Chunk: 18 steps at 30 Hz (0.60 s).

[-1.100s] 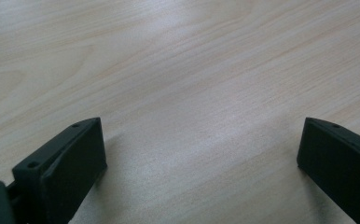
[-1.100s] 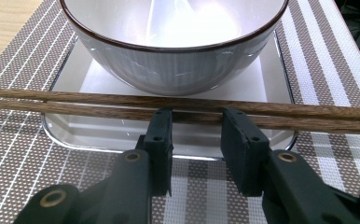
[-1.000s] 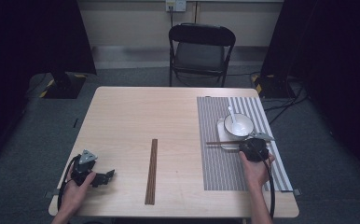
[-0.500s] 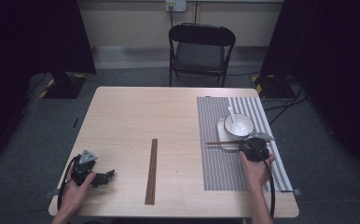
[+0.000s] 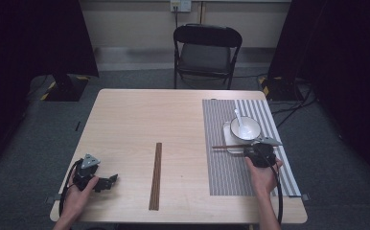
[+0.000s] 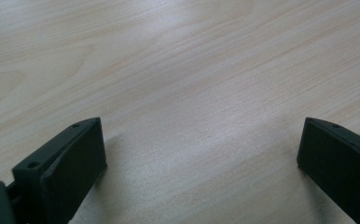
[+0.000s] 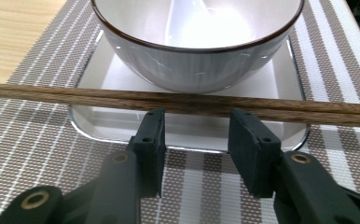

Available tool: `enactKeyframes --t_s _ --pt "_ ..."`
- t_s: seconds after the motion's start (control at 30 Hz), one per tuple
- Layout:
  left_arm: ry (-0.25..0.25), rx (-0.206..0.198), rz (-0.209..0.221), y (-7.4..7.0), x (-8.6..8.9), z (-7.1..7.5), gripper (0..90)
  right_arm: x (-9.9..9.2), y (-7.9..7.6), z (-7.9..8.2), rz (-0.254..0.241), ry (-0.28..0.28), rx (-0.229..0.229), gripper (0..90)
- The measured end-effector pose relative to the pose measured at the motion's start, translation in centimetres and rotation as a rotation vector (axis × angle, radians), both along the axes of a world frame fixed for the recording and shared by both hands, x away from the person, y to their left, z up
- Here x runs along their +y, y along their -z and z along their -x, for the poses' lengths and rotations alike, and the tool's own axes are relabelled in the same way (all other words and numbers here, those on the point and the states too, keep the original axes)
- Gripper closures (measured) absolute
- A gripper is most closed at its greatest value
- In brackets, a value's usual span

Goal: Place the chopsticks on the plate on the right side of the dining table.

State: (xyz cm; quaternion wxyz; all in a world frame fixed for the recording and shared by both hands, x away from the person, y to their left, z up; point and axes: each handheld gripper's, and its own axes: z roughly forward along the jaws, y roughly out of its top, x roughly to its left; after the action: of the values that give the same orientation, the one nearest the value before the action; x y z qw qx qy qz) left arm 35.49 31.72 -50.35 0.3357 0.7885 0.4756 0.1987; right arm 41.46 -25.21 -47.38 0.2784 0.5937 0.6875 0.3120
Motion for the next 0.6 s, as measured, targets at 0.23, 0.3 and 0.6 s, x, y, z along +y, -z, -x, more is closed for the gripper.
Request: enactKeyframes --t_s 0.23,0.3,0.6 --pt "0.0 0.0 0.0 0.0 0.0 0.0 0.5 0.4 -0.5 0.5 -0.027 -0.035 -0.013 49.6" --pt "0.0 0.0 0.001 0.0 0.0 0.0 0.5 0.6 -0.7 0.7 -0.025 -0.043 -0.01 45.7" --pt "0.001 0.0 0.001 0.0 0.0 0.0 0.5 1.6 -1.4 1.5 -0.032 -0.079 -0.017 33.4"
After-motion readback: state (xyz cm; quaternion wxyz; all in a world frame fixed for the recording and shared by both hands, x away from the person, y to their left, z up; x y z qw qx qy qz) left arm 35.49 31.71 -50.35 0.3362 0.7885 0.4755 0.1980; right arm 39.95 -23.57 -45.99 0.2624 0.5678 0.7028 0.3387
